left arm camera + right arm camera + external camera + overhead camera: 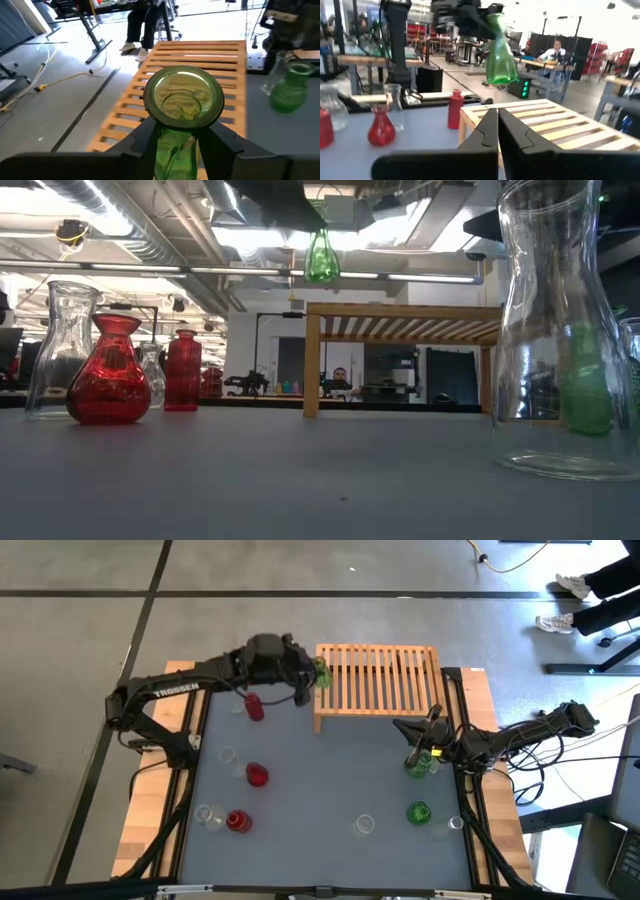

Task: Sort vases onto shelf
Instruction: Put the bottom left green vase on the shelf

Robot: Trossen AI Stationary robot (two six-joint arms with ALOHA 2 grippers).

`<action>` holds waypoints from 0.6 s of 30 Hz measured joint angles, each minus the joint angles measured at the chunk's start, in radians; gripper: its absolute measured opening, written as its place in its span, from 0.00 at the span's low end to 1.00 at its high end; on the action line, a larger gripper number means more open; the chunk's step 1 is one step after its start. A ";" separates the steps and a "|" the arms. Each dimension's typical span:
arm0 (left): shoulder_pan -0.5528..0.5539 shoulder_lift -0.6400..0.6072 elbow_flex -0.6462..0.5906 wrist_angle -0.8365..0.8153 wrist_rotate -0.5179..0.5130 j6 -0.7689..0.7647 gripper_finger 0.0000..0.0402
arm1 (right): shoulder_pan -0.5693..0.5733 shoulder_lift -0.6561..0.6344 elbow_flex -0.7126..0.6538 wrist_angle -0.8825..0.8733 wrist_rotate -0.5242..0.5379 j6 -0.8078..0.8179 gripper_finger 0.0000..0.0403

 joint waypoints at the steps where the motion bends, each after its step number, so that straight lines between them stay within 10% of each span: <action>1: 0.018 0.009 0.013 -0.001 0.013 0.004 0.28 | 0.000 0.000 0.000 0.001 -0.001 -0.020 0.00; 18: 0.180 0.246 0.343 -0.158 0.171 0.003 0.28 | 0.000 0.000 0.058 0.049 0.000 -0.196 0.00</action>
